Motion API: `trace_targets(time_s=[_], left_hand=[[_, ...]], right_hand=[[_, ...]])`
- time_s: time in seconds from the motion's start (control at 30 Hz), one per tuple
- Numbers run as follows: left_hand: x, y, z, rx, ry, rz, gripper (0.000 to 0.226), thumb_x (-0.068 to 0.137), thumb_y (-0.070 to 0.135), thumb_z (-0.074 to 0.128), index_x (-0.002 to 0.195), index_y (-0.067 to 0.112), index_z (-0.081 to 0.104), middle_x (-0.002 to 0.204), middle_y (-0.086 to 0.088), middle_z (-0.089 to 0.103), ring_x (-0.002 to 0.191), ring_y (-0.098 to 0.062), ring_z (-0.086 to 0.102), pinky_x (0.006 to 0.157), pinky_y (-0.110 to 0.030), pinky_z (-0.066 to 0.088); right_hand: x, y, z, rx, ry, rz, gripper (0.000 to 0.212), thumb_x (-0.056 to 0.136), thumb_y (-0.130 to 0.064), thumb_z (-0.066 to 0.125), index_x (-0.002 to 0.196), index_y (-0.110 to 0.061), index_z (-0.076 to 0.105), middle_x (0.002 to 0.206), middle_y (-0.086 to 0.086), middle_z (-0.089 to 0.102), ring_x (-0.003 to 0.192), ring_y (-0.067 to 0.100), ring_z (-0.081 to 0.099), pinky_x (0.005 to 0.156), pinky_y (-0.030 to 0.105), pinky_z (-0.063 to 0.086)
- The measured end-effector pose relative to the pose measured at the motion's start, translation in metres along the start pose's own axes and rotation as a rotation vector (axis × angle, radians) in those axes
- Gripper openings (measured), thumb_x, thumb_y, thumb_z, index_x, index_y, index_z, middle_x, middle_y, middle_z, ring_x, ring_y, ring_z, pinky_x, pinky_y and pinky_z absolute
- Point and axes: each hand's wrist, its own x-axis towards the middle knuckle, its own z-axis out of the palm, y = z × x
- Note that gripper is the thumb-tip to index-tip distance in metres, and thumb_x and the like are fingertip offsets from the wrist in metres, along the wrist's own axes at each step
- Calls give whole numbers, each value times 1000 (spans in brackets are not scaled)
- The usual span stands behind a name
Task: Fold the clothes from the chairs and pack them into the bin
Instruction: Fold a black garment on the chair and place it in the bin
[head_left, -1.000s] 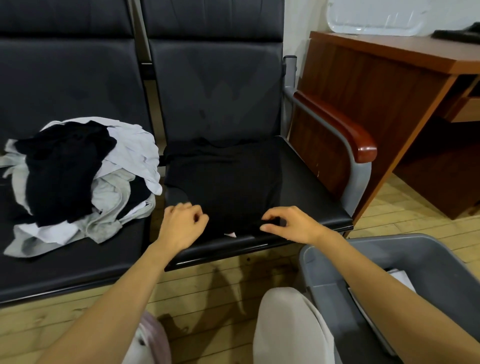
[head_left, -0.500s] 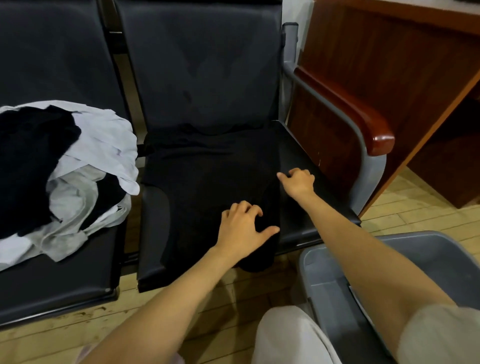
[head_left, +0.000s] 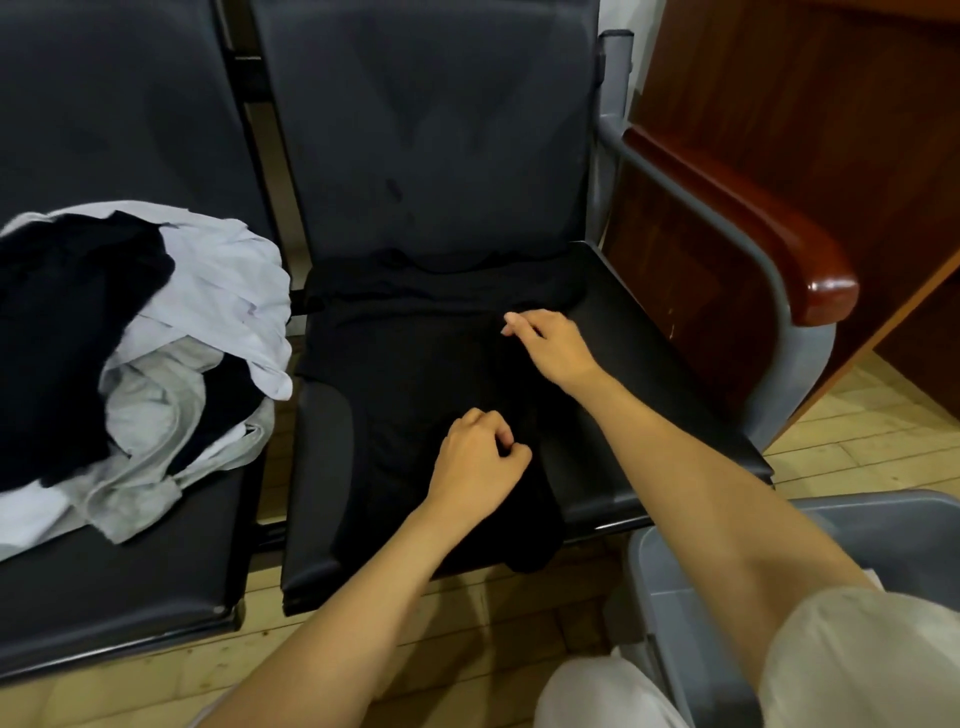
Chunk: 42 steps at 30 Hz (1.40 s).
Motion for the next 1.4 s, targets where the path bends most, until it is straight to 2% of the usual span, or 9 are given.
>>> trace_targets(time_s=[0.3, 0.47, 0.6, 0.7, 0.83, 1.0, 1.07, 1.2, 1.4], left_hand=[[-3, -5, -1, 67, -47, 86, 12, 91, 30, 59, 93, 17, 59, 112, 4, 51, 108, -13, 45, 95, -29, 41], [-2, -6, -3, 44, -65, 83, 10, 91, 29, 60, 89, 20, 56, 112, 4, 51, 109, -14, 44, 95, -30, 41], [-1, -6, -3, 41, -78, 81, 10, 91, 29, 61, 89, 19, 59, 111, 4, 51, 108, -13, 45, 95, -28, 40], [1, -3, -7, -107, -65, -14, 9, 86, 26, 65, 82, 19, 63, 104, 6, 52, 103, -11, 50, 85, -21, 37], [-3, 11, -13, -336, -53, -59, 14, 83, 23, 67, 72, 17, 61, 92, 7, 58, 87, -7, 55, 72, -17, 38], [-15, 22, -9, -348, -379, 81, 17, 87, 34, 66, 79, 19, 64, 82, 3, 67, 79, -8, 63, 76, -26, 49], [-14, 19, -6, -281, -287, 108, 16, 88, 36, 65, 83, 21, 65, 86, 5, 66, 81, -7, 63, 78, -26, 51], [2, 0, -14, 92, 45, 106, 13, 92, 27, 58, 101, 22, 67, 112, 2, 58, 107, -18, 53, 96, -36, 43], [13, -54, -49, 279, 164, -27, 35, 99, 21, 47, 132, 14, 55, 138, -6, 47, 128, -27, 41, 106, -36, 32]], right_hand=[[-2, 6, 13, -2, 46, 304, 56, 92, -51, 52, 130, -9, 51, 133, 12, 49, 131, 28, 35, 102, 36, 34], [3, -2, 26, -231, 98, 319, 36, 91, -41, 60, 113, -12, 58, 128, 12, 48, 124, 29, 39, 101, 39, 36], [6, 0, 22, -142, 95, 347, 24, 94, -32, 59, 105, -10, 58, 124, 13, 50, 121, 30, 43, 100, 41, 38], [6, -4, -8, 72, 174, 305, 16, 94, -25, 60, 93, -11, 52, 114, 16, 54, 105, 27, 54, 88, 33, 41], [-13, 0, -58, -82, 332, 175, 12, 96, -15, 54, 92, -9, 45, 101, 13, 52, 86, 22, 49, 80, 35, 42], [-38, 28, -78, -681, 19, 326, 39, 91, -20, 60, 125, -4, 49, 134, 19, 43, 126, 37, 38, 101, 43, 36], [-45, 26, -76, -776, -14, 319, 41, 89, -18, 60, 127, -8, 50, 140, 18, 35, 133, 38, 25, 107, 46, 29], [-57, 3, -43, -476, -33, 126, 31, 92, -27, 57, 119, -11, 55, 131, 14, 44, 128, 34, 34, 101, 42, 35], [-57, -8, 7, -578, -415, 313, 73, 95, -66, 20, 154, -25, 4, 161, 8, -6, 146, 36, -10, 111, 65, -4]])
